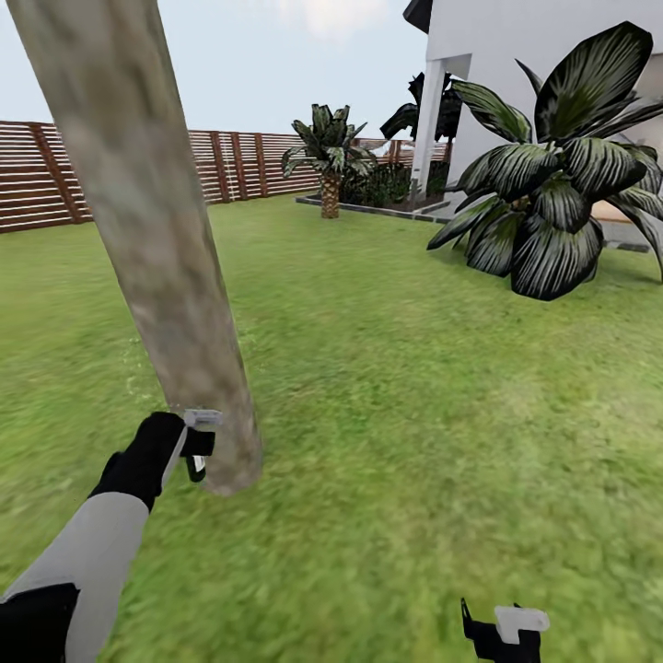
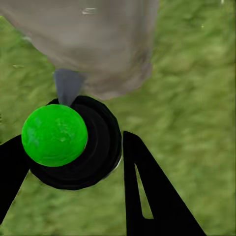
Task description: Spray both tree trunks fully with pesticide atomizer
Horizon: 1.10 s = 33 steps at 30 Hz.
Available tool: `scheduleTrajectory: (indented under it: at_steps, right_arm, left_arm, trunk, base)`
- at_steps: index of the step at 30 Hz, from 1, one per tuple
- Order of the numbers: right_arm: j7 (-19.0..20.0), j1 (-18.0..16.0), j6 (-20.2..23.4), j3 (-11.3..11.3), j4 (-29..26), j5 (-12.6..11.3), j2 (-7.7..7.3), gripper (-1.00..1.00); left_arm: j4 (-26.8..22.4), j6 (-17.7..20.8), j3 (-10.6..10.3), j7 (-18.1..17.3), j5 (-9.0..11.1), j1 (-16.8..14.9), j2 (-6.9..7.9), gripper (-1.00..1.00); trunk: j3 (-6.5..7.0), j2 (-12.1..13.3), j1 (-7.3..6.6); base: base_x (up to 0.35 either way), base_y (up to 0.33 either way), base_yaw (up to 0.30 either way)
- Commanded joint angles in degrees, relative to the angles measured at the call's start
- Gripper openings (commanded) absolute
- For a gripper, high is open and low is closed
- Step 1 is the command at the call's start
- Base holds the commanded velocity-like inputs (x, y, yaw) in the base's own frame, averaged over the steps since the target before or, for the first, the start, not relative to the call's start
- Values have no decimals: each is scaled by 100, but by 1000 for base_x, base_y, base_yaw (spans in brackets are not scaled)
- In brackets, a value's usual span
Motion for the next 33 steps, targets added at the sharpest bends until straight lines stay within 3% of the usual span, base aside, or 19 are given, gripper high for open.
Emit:
scheduleTrajectory:
  at_steps: [1, 4, 6, 9, 15, 22, 33]
  right_arm:
    - [0, 0, -1, 3, 0, 0, 0, 100]
    - [0, 0, 3, 6, 0, 0, 0, 100]
    - [0, 0, 3, 6, 0, 2, 0, 100]
    - [0, 0, 1, 3, 8, 2, 0, 100]
    - [0, 0, 3, 5, 4, 0, 0, 100]
    - [0, 0, 6, 2, 9, 6, 0, 100]
    - [0, 0, 5, -2, 9, 7, 0, 100]
  left_arm:
    - [-1, -3, 4, 3, -4, 3, 32, -100]
    - [-127, -8, 41, -10, 26, 49, 346, -100]
    - [-269, -9, 77, -13, 40, 58, 452, -100]
    - [-565, 3, 316, -84, 67, 38, 644, -100]
    - [-620, 25, 297, -99, 63, -145, 575, -100]
    - [-690, 5, 293, -93, 51, -168, 573, -100]
    - [-827, 0, 298, -50, 52, -123, 556, -100]
  trunk:
    - [0, 0, 0]
    - [0, 0, 0]
    - [0, 0, 0]
    - [0, 0, 0]
    - [0, 0, 0]
    - [0, 0, 0]
    - [0, 0, 0]
  base:
    - [151, -62, 0]
    - [42, -17, 0]
    - [7, -3, 0]
    - [1, -1, 46]
    - [0, 0, 222]
    - [0, -25, 23]
    - [-50, -261, 0]
